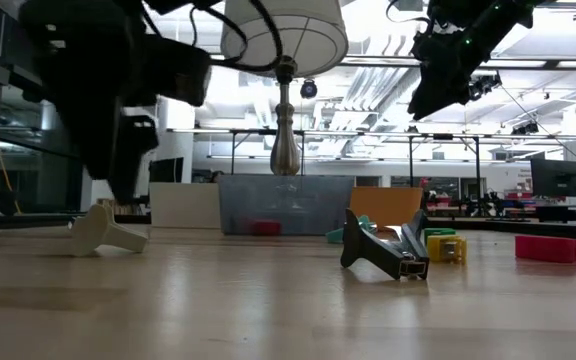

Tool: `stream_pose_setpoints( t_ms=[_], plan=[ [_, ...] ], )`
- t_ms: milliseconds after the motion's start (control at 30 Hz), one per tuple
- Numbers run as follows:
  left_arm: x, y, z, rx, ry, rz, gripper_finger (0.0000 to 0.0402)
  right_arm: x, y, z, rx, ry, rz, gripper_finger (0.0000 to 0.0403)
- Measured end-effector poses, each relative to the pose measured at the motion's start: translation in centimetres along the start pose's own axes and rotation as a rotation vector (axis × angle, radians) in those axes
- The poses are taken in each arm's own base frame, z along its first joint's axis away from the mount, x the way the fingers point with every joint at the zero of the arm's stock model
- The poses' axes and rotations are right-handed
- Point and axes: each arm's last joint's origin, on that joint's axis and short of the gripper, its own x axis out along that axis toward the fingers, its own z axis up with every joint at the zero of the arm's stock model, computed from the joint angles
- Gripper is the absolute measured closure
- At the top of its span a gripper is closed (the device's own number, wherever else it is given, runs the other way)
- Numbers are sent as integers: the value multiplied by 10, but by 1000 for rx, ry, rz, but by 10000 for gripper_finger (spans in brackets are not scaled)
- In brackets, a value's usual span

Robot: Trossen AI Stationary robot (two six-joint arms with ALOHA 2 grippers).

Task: Pick and place Stapler, Stapler remover, tape
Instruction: Put the gray staple remover into the yellow bin

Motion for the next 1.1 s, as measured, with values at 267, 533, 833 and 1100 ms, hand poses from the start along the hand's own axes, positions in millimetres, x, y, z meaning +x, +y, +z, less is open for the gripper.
stream_pose_setpoints(
  t_ms=[267,533,833,1100],
  plan=[
    [14,-3,1,9,41,56,42,0,0,-1,2,7,0,224],
    [26,-2,1,24,82,57,42,0,0,-1,2,12,-1,224],
    [35,0,-2,20,145,62,42,0,0,-1,1,7,-4,224],
    [35,0,-1,21,130,81,42,0,0,-1,1,7,-4,224]
  ],
)
